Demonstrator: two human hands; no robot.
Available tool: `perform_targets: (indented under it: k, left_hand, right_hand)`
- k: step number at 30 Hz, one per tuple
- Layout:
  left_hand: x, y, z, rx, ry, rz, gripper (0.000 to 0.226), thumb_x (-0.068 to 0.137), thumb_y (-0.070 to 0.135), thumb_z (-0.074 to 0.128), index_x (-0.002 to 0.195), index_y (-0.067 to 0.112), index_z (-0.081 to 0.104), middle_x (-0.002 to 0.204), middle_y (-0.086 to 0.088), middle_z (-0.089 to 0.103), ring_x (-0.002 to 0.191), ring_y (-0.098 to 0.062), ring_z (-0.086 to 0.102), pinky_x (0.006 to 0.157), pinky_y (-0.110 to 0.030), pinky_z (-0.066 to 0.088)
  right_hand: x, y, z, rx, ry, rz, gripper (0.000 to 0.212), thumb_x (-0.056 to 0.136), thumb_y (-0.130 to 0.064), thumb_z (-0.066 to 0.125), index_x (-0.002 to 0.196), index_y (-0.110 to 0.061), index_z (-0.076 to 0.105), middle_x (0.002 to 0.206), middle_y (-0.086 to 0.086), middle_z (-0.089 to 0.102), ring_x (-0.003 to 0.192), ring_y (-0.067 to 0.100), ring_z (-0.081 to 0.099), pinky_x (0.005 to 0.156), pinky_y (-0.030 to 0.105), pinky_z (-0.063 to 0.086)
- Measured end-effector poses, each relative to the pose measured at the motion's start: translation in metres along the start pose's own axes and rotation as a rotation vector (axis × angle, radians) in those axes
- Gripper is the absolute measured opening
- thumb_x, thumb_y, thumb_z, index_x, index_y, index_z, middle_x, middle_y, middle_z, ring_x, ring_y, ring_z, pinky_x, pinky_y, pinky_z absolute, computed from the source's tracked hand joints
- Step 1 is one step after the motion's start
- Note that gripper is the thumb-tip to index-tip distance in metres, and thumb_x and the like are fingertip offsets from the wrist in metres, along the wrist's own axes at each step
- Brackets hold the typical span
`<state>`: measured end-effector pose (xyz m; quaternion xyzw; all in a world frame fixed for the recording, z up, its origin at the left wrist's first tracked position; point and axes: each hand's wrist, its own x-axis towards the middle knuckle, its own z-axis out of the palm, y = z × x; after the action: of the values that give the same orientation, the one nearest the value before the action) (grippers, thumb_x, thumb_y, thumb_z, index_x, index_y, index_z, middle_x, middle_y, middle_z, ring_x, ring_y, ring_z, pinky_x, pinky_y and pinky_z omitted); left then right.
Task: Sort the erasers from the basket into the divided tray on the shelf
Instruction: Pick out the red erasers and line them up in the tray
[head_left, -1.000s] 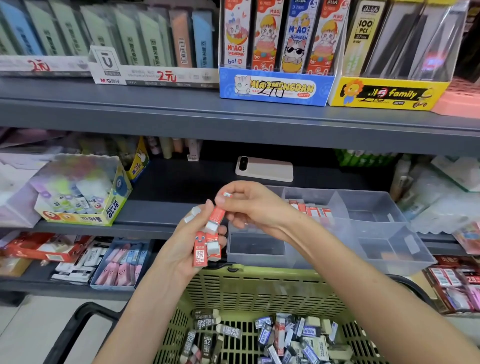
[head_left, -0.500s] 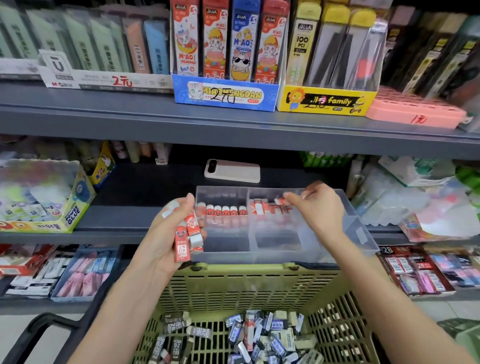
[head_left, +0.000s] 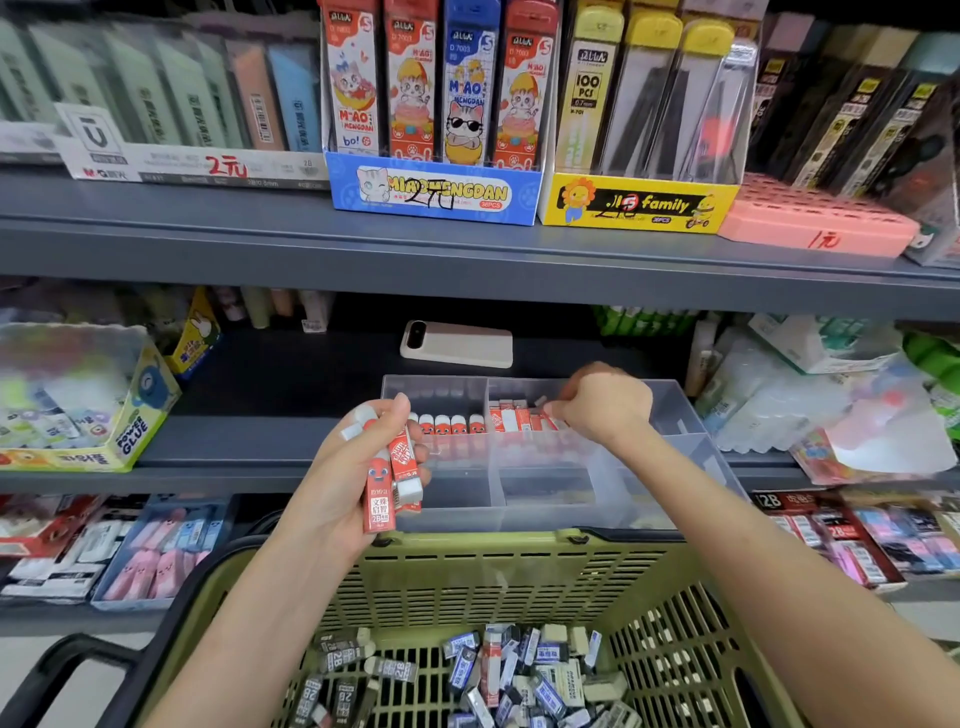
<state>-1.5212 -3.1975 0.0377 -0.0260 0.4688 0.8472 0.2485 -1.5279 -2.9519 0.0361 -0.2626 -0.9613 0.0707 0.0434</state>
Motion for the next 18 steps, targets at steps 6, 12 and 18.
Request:
perform_targets:
  k: [6,12,18]
  left_hand:
    - [0.001,-0.002,0.0,-0.014,-0.014,-0.004,0.028,0.067,0.03,0.073,0.085,0.013,0.059,0.066,-0.004,0.06,0.053,-0.013,0.056,0.045,-0.024,0.049]
    - [0.002,-0.002,-0.001,-0.013,-0.02,-0.003,0.031,0.062,0.032,0.077,0.083,0.014,0.061,0.067,-0.004,0.061,0.054,-0.014,0.058,0.044,-0.026,0.049]
    - [0.004,-0.004,0.003,0.022,0.0,-0.023,0.03,0.055,0.042,0.081,0.073,0.022,0.067,0.067,-0.002,0.065,0.055,-0.016,0.061,0.047,-0.026,0.051]
  right_hand:
    - [-0.009,-0.011,0.009,-0.036,0.014,-0.045,0.022,0.085,-0.034,0.055,0.09,-0.02,0.072,0.091,0.0,0.07,0.084,0.023,0.064,0.069,0.025,0.039]
    - [-0.011,-0.009,0.008,-0.079,-0.017,-0.105,0.02,0.085,-0.017,0.045,0.074,-0.017,0.062,0.076,0.002,0.06,0.071,0.025,0.055,0.074,0.028,0.041]
    - [-0.019,-0.013,0.0,-0.14,0.011,-0.144,0.027,0.092,-0.024,0.044,0.088,-0.017,0.07,0.089,0.004,0.071,0.088,0.026,0.062,0.088,0.032,0.039]
